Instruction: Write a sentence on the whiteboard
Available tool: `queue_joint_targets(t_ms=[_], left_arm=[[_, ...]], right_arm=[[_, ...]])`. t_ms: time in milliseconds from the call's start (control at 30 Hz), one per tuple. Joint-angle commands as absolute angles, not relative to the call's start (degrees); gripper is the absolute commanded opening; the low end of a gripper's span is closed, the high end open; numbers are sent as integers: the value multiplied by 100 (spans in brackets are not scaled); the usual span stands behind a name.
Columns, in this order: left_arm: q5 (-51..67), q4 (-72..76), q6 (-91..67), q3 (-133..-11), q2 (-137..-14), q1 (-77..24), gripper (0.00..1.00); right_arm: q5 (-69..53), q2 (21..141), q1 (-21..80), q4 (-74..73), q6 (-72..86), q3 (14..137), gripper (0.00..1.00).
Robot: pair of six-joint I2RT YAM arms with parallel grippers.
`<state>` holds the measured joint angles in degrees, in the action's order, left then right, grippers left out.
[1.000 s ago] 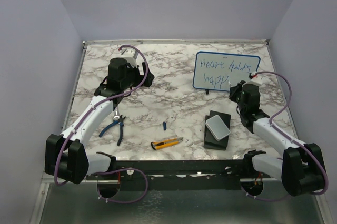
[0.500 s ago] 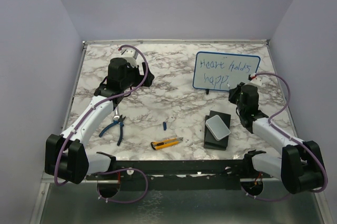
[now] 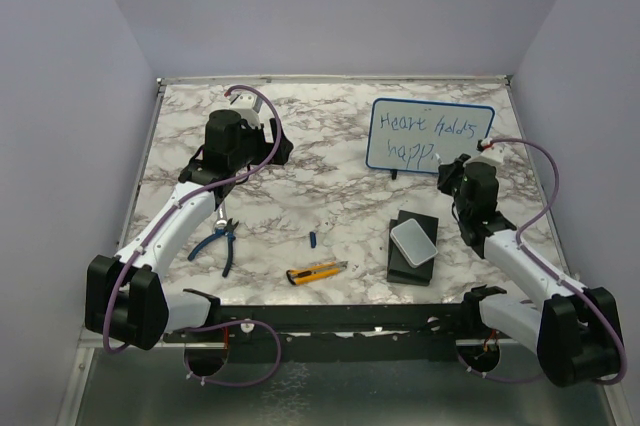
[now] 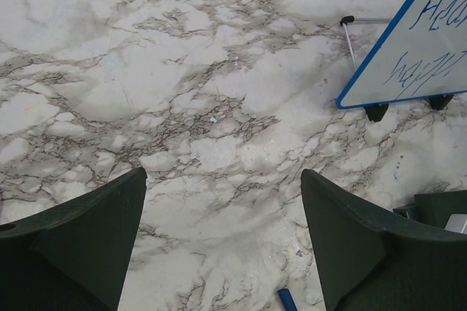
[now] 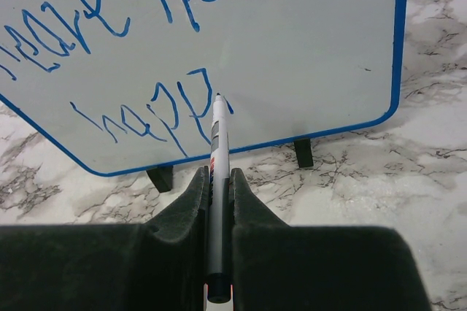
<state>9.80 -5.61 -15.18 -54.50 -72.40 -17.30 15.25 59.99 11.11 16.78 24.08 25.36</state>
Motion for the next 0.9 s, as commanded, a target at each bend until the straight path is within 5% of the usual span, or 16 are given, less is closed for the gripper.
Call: queue_joint_targets(t_ms=[0,867], left_arm=[[940,-463,-1491,-5365,-7102,-1698,87],[943,-464,-1485,-5370,-7106,-1697,88]], right_arm=[[1537,6061,1068,1707,2268,2731,1],[1634,6458,1072,2191,2197,2734,1]])
